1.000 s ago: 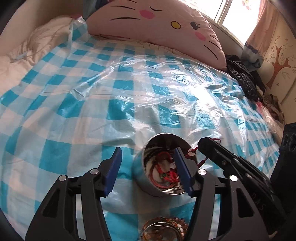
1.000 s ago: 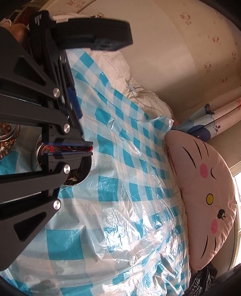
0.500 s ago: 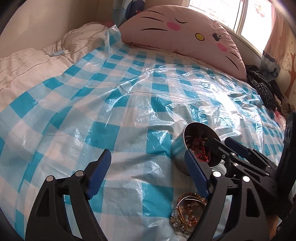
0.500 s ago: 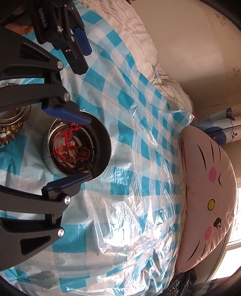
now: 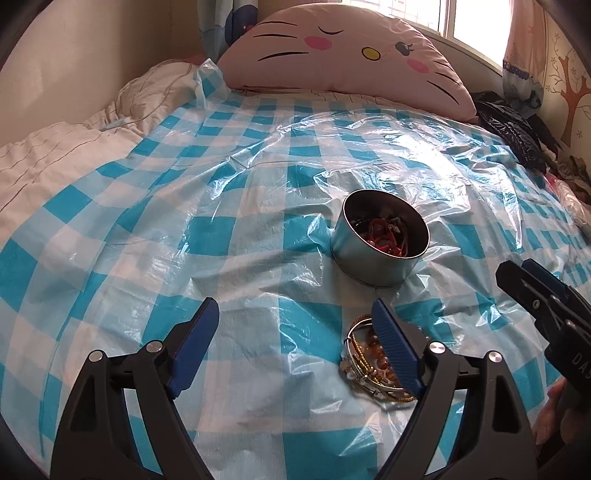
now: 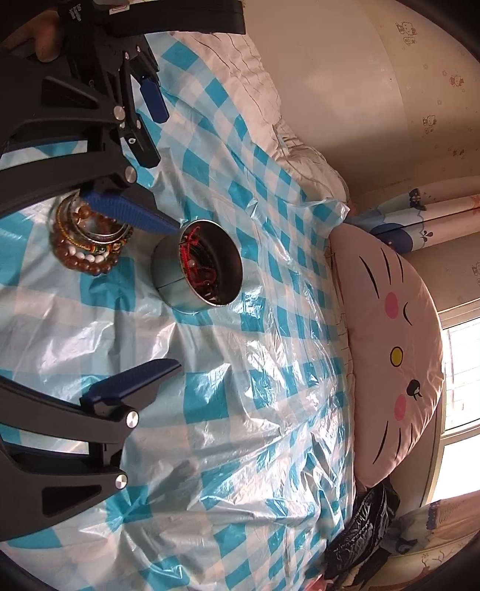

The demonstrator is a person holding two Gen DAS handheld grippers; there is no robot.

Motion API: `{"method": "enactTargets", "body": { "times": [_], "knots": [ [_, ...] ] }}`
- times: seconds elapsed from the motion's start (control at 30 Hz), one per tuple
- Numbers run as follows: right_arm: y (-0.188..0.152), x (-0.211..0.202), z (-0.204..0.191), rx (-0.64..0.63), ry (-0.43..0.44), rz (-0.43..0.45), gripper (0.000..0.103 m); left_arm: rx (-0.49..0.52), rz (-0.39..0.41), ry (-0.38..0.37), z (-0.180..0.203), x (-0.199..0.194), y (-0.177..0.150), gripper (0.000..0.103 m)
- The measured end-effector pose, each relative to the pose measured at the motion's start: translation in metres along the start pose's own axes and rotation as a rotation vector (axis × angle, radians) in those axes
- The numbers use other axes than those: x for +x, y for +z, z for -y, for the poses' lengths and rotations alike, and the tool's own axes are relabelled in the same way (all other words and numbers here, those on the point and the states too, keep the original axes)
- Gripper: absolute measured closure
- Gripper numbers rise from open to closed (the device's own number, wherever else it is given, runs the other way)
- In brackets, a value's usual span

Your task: Organize jewelry

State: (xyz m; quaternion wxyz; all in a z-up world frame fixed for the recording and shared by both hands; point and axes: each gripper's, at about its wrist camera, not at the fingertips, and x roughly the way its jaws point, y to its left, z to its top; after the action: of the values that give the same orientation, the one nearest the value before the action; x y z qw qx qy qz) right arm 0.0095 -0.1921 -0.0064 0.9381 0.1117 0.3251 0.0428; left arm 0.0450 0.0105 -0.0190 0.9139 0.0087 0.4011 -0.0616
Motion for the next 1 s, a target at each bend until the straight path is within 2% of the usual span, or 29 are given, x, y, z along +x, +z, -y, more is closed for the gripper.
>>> {"method": "enactTargets", "body": {
  "times": [0.17, 0.37, 0.43, 0.53, 0.83, 1.0],
  "knots": [
    [-0.005, -0.024, -0.004, -0.038, -0.068, 0.056, 0.032, 0.002, 0.008, -0.009, -0.003, -0.019, -0.006, 0.017],
    [-0.015, -0.048, -0.005, -0.036, -0.107, 0.056, 0.028, 0.042, 0.016, -0.004, 0.0, -0.037, -0.013, 0.012],
    [-0.019, -0.054, -0.007, -0.042, -0.106, 0.053, 0.025, 0.046, 0.02, 0.004, 0.001, -0.038, -0.015, 0.007],
    [-0.022, -0.059, -0.009, -0.044, -0.103, 0.061, 0.017, 0.041, 0.007, -0.006, 0.001, -0.035, -0.014, 0.007],
    [-0.021, -0.062, 0.009, 0.05, -0.086, 0.072, 0.016, 0.012, 0.033, -0.004, -0.006, -0.04, -0.014, 0.007],
    [-0.021, -0.063, 0.008, 0.044, -0.09, 0.072, 0.015, 0.023, 0.037, 0.003, -0.004, -0.041, -0.014, 0.007]
  ]
}}
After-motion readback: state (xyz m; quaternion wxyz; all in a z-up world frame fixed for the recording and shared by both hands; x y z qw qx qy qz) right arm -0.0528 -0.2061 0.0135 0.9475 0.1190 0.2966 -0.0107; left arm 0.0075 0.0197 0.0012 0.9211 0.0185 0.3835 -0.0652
